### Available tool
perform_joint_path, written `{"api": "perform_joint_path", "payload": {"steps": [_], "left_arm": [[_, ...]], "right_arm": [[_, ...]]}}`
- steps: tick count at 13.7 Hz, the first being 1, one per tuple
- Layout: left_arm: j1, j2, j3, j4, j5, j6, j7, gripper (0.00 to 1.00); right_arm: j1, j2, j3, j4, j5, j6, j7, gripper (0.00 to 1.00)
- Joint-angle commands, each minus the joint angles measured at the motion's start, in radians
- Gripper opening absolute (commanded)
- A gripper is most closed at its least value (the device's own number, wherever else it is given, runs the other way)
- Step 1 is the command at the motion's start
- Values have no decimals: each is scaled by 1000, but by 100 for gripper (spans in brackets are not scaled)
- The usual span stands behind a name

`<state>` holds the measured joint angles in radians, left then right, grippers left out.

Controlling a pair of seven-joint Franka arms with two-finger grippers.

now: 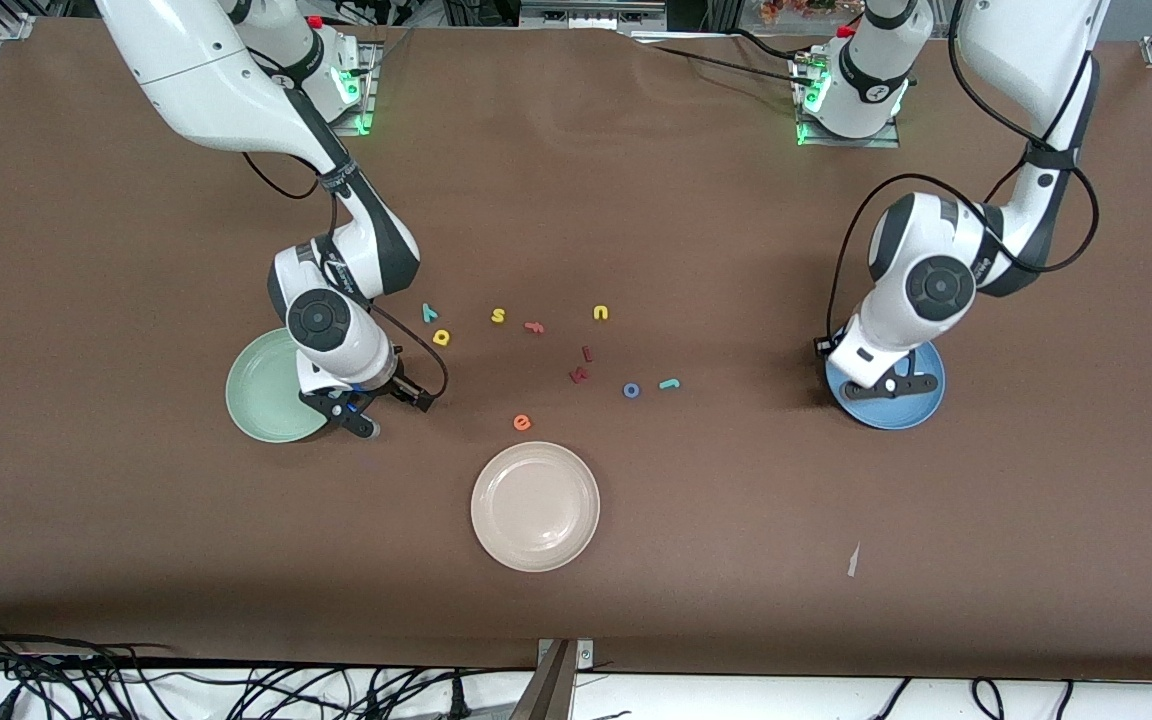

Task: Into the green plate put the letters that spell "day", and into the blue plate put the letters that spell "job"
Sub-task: 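Release pink b with the left gripper while the right gripper lifts green d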

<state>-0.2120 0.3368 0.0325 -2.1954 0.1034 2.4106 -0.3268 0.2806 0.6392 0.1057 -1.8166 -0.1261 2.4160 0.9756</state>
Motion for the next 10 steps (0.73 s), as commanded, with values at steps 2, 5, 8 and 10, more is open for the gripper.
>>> {"api": "perform_joint_path", "payload": {"steps": [2, 5, 8, 10], "left_arm": [[61, -51, -9, -122, 36, 116, 141, 0], [63, -47, -11, -119, 35, 117, 178, 52], [62, -47, -11, -22, -38, 12, 167, 95], [48, -18, -11, 113, -123, -164, 140, 99]], "right_arm": [[-1, 0, 5, -21, -3, 31, 18, 84], [-1, 10, 3, -21, -3, 41, 23, 81], [0, 14, 3, -23, -3, 52, 23, 73], [0, 16, 3, -21, -3, 52, 23, 60]]}}
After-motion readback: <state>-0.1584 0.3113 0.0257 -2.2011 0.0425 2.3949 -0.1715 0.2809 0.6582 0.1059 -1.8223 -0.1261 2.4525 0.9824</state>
